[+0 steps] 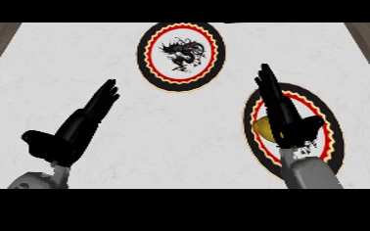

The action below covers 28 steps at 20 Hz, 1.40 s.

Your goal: Pick the lemon from the plate and place it in the plate

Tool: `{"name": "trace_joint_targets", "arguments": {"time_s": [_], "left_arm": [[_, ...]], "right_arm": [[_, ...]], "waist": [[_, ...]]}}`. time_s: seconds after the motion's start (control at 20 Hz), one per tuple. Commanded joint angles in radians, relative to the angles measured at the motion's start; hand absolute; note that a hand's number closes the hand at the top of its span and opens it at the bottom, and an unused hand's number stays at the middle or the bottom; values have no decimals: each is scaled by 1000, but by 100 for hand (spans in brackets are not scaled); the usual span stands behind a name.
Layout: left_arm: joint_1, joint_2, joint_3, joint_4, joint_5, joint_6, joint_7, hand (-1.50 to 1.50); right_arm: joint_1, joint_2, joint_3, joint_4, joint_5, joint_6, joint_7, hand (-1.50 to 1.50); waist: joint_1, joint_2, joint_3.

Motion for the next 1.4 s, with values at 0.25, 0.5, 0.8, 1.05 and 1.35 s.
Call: {"name": "trace_joint_targets", "arguments": {"time_s": [0.25,0.5,0.8,1.05,1.35], "left_arm": [[-132,50,72,-23,-76,47,-25,0],[-150,64,150,29,-72,105,3,0],[-190,43,163,63,-111,120,29,0],[-188,59,232,41,-90,60,49,0],[-184,65,229,41,-89,52,59,0]], "right_arm": [[-133,3,522,-117,-3,567,24,150],[-174,-308,661,-195,409,597,-130,150],[7,-435,514,-115,224,671,-507,-150],[-52,-457,353,-162,196,744,-548,-150],[-232,-568,278,-343,273,768,-291,-150]], "waist": [[187,-29,-33],[29,-34,-33],[16,-21,-33],[21,-23,-34],[24,-29,-36]]}}
